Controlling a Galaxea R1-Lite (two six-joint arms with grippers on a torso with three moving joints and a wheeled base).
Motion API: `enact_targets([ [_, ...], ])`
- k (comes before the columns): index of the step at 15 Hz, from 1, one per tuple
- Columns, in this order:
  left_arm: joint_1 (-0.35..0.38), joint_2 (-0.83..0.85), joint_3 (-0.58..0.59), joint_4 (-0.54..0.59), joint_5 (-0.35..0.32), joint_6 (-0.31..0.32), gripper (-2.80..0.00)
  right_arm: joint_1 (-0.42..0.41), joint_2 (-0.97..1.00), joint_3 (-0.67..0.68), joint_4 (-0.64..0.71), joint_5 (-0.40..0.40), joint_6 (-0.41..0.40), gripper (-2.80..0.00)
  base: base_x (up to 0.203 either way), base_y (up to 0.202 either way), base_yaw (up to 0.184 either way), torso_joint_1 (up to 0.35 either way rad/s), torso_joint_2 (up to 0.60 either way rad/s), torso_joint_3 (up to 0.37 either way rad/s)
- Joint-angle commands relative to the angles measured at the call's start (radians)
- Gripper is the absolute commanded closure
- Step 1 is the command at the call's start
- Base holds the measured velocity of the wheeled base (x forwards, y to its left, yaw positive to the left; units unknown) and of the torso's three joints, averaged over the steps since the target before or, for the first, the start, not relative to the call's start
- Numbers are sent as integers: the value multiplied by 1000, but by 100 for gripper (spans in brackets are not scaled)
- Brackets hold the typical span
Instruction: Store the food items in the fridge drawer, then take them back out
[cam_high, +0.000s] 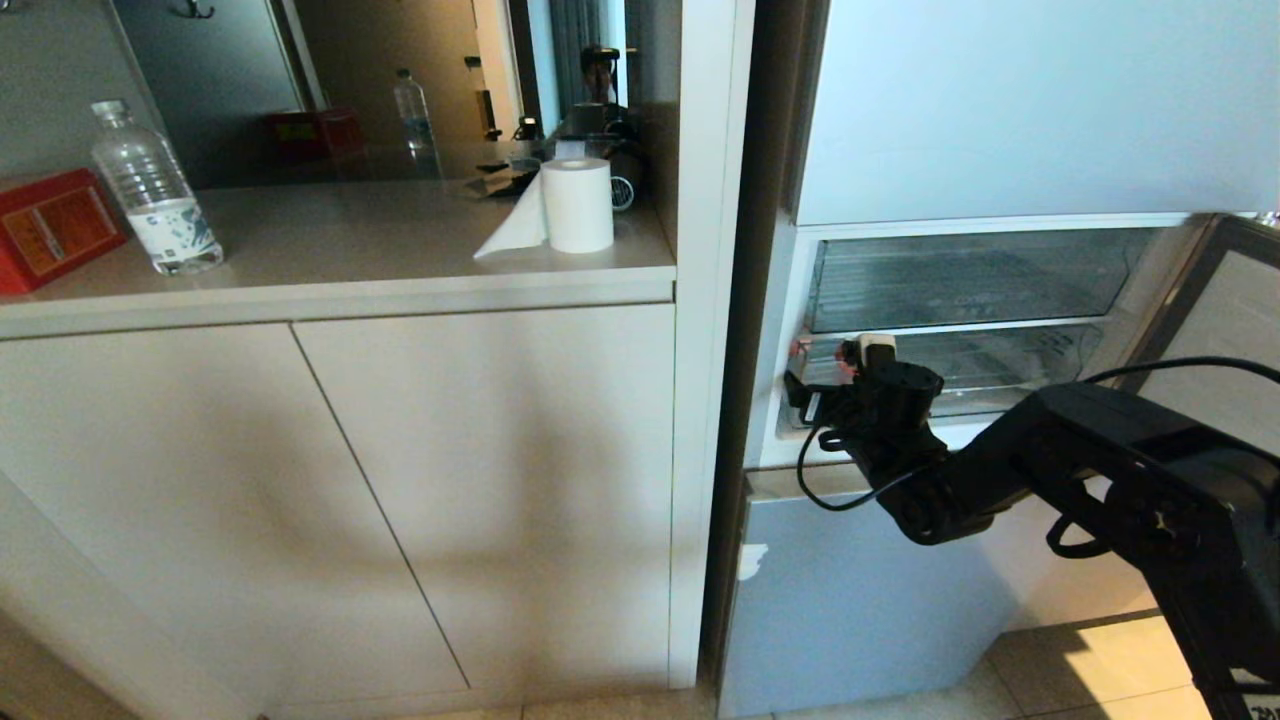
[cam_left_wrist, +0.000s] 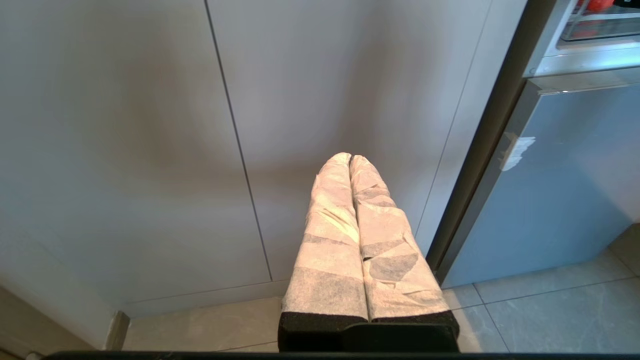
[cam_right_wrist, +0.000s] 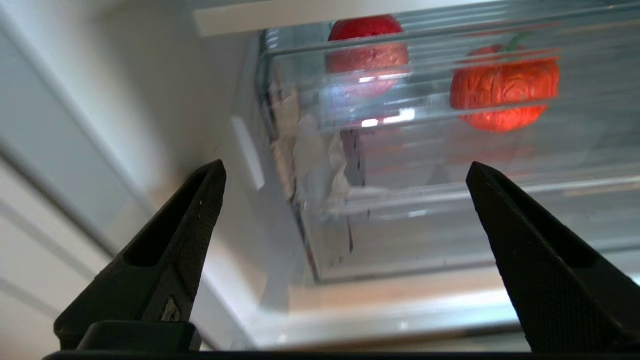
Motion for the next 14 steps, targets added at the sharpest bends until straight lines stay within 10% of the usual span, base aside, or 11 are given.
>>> enact_targets([
  [1, 0, 0, 0, 0, 0, 0, 0, 1, 38, -41, -5, -5, 1, -280, 0, 0, 0, 0, 0, 0],
  [4, 0, 0, 0, 0, 0, 0, 0, 2, 71, -120, -2, -17, 2, -280, 0, 0, 0, 0, 0, 0],
  [5, 0, 0, 0, 0, 0, 0, 0, 6, 75, -127, -2, -20, 2, 0, 0, 0, 0, 0, 0, 0],
  [14, 0, 0, 0, 0, 0, 0, 0, 21, 65, -125, -5, -25, 10, 0, 0, 0, 0, 0, 0, 0],
])
